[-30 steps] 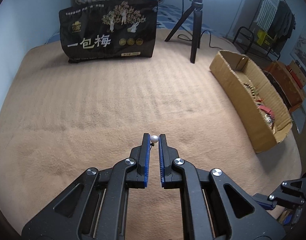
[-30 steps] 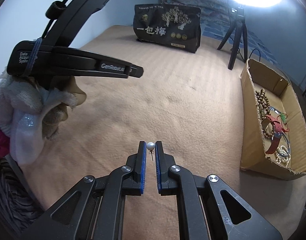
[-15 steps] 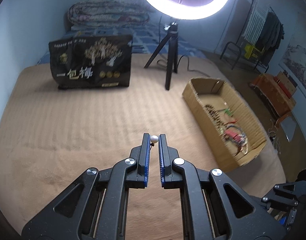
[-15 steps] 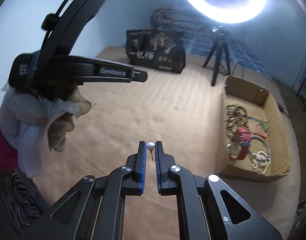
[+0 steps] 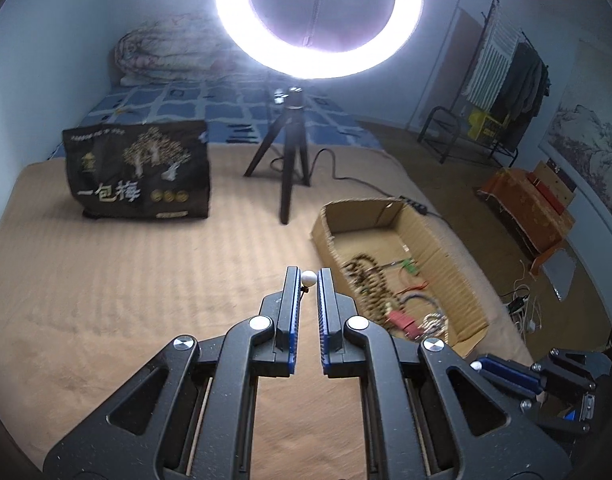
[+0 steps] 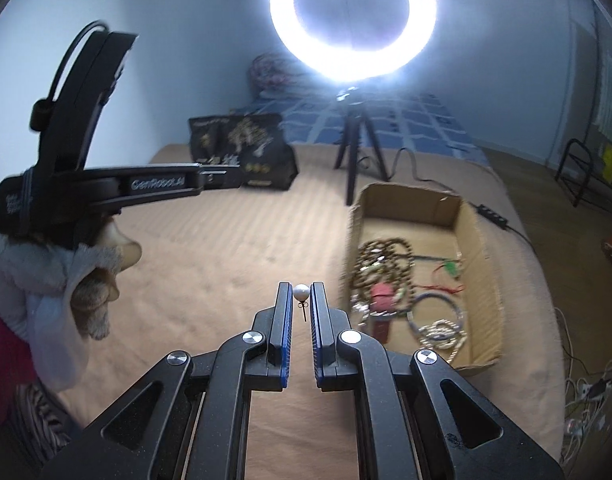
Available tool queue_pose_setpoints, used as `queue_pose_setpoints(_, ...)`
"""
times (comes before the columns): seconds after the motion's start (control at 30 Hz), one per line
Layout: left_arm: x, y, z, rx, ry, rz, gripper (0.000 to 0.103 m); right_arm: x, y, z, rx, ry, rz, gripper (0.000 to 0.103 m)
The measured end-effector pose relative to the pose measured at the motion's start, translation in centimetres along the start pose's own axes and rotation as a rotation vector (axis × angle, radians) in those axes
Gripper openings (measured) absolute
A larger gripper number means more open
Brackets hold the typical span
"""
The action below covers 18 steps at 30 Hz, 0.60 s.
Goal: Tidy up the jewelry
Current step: 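Carry the pearl earring in left tool over the box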
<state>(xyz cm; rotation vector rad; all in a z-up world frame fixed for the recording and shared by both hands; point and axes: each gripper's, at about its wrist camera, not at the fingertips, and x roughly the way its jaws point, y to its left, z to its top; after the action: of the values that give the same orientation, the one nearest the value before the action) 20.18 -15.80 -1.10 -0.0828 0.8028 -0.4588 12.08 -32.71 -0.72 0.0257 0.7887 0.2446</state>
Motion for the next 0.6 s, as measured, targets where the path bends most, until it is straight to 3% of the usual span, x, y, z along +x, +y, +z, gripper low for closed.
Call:
queue_pose_setpoints(0.3,2.1,-3.3,1.7,0.007,-0.015,-0.032,0.006,-0.7,-4.5,1.4,0.074,-0.036,-0.053,0.007)
queue_pose_setpoints(0.6,5.5,-5.1,1.8,0.0,0.014,-0.056,0.006,1.3,-7.9,0.7,0.121,0.004,-0.079,0.007)
